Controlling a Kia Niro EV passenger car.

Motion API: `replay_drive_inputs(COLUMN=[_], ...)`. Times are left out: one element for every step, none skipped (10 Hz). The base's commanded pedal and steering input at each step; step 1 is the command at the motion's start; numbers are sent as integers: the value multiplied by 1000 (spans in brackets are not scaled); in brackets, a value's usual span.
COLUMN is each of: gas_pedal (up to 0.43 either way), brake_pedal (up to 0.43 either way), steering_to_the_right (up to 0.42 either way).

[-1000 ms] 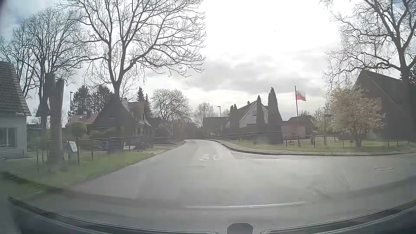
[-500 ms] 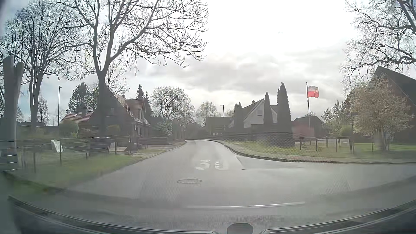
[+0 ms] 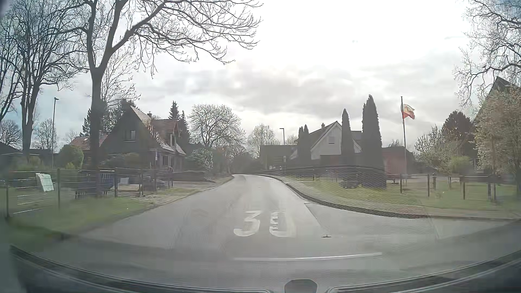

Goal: Follow the waypoints while adhering to traffic rules and regulations

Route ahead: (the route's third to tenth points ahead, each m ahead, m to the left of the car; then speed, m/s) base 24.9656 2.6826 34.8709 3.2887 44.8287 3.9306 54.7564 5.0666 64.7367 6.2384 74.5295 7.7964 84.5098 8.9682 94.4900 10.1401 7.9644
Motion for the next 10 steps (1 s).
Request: replay_drive_inputs(gas_pedal=[280, 280, 280, 280, 280, 280, 280, 280, 280, 280], brake_pedal=[0, 0, 0, 0, 0, 6, 0, 0, 0, 0], steering_to_the_right=[-14, -17, -21, -20, -20, -20, -18, -9, -1, -1])
